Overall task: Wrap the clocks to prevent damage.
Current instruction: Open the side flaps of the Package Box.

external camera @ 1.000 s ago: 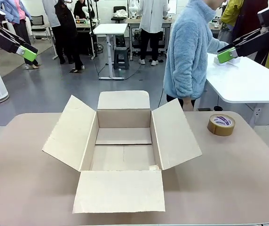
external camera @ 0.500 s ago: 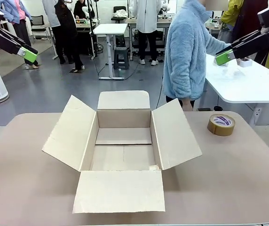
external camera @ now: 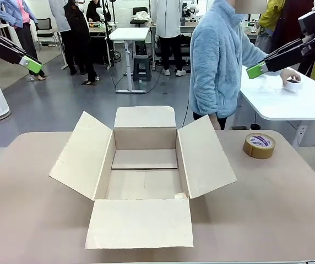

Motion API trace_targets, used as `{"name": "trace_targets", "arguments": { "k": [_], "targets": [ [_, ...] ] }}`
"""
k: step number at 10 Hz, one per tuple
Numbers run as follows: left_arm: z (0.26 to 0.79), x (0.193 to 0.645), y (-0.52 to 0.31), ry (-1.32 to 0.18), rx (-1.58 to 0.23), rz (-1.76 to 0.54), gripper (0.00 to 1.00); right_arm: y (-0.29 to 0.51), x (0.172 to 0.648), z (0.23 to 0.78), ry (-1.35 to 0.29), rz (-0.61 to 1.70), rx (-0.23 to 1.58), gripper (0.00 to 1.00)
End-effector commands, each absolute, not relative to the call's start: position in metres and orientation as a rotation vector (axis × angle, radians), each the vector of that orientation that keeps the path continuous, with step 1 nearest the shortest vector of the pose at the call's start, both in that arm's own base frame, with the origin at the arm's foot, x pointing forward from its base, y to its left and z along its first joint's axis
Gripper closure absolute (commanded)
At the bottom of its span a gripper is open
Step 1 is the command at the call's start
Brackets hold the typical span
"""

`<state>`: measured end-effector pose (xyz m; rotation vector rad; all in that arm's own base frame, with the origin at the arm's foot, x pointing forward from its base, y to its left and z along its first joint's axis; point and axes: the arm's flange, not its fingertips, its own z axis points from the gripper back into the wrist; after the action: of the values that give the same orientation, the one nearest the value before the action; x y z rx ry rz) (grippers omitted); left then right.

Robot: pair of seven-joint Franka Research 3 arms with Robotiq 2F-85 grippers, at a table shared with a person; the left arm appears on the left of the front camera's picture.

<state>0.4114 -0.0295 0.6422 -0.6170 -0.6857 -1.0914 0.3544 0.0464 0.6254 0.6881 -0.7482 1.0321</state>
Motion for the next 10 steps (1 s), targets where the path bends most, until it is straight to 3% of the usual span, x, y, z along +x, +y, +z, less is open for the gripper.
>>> {"name": "trace_targets", "arguments": {
  "k": [1, 7, 10],
  "targets": [
    [0.642, 0.414, -0.025, -0.707, -0.650, -1.130, 1.00, 0.044, 0.358, 0.621, -0.768, 1.067, 0.735, 1.00],
    [0.636, 0.416, -0.016, -0.700, -0.650, -1.101, 1.00, 0.040, 0.358, 0.613, -0.769, 1.057, 0.762, 1.00],
    [0.642, 0.408, -0.034, -0.649, -0.557, -1.102, 1.00, 0.071, 0.357, 0.618, -0.653, 0.912, 0.708, 1.00]
  ]
}}
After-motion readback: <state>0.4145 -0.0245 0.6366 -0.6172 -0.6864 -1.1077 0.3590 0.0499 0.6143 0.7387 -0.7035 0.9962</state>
